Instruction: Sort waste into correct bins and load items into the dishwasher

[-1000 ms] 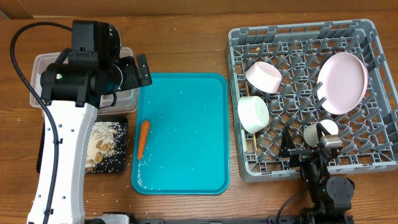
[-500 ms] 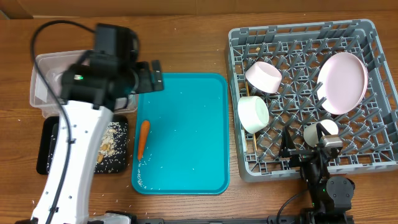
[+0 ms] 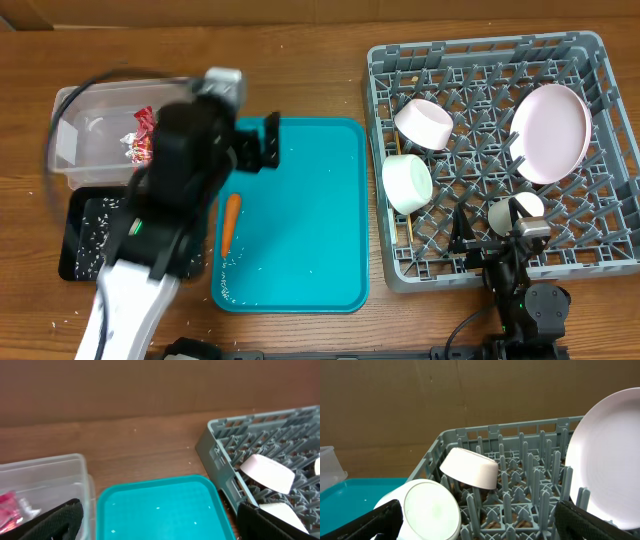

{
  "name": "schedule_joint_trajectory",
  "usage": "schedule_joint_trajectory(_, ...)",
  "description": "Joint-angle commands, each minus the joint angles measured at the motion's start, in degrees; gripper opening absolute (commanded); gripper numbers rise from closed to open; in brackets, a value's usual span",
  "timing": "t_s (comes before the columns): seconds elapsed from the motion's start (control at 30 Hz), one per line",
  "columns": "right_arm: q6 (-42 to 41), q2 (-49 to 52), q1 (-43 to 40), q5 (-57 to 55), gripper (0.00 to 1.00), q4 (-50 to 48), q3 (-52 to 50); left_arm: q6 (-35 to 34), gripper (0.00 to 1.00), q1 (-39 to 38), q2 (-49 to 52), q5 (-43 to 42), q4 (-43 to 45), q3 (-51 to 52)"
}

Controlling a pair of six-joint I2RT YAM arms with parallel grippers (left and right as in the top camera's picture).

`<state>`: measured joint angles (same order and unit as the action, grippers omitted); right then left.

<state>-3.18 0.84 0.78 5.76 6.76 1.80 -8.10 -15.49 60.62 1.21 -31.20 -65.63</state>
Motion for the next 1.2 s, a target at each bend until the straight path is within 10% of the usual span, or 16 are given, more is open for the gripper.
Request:
schedule_joint_trajectory(0.0,0.2,-0.66,-0.2,0.35,1.0,-0.48,-0.35,1.7,1.0,3.17,-7.54,-2.43,0.26,5.44)
schedule_joint_trajectory(0.67,0.2,-0.66,-0.2,0.35,1.0,-0.48,-0.35,-0.07,1.0,6.58,-59.69,-2.34,20.83,53.0)
schedule_joint_trajectory(1.17,0.2,-0.66,-0.2,0.35,1.0,-0.48,-0.35,-4.33,1.0,6.36,-59.95,-2.54,26.97,65.31)
